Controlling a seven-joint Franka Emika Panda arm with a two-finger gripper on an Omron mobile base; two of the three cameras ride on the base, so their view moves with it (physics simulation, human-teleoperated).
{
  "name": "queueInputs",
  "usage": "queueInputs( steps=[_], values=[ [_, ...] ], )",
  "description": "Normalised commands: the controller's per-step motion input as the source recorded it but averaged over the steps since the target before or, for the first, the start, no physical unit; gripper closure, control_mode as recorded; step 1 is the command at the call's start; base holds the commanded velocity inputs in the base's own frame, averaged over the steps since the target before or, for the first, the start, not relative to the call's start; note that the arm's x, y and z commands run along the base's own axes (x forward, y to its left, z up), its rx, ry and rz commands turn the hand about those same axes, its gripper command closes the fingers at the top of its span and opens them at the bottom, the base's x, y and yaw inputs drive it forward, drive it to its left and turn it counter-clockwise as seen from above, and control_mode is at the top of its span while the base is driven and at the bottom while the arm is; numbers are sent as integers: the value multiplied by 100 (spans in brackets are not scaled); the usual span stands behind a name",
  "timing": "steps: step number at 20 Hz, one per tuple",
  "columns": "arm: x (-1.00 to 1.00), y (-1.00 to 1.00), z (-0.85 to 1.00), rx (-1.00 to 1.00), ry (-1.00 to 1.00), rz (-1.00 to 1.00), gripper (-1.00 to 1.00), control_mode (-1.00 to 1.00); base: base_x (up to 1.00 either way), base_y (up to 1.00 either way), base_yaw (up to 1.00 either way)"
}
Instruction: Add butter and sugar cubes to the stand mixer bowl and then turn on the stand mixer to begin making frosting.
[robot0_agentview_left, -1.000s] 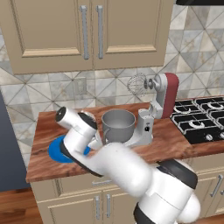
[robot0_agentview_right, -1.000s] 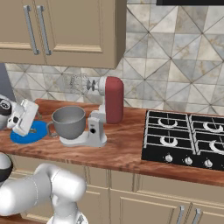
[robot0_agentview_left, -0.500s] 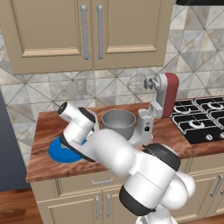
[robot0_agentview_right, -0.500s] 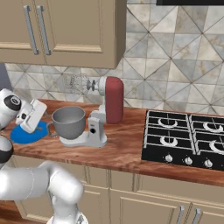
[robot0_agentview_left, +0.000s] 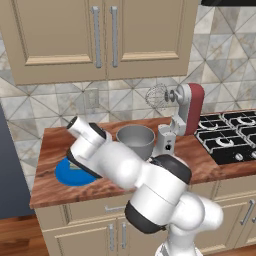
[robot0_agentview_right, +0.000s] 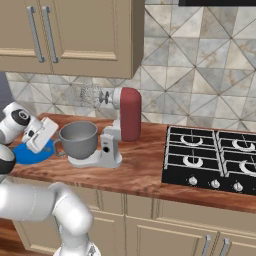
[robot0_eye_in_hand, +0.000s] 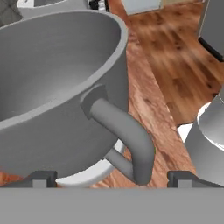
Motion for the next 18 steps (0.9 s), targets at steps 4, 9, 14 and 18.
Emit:
queueInputs(
  steps=[4,9,14,18],
  values=[
    [0,16,-32,0,0,-16,-100,-100,0,0,0],
    [1,15,-25,-1,0,-16,-100,-100,0,0,0],
    [3,19,-20,-2,0,-14,-100,-100,0,0,0],
    [5,14,-17,-2,0,-12,-100,-100,0,0,0]
  ],
)
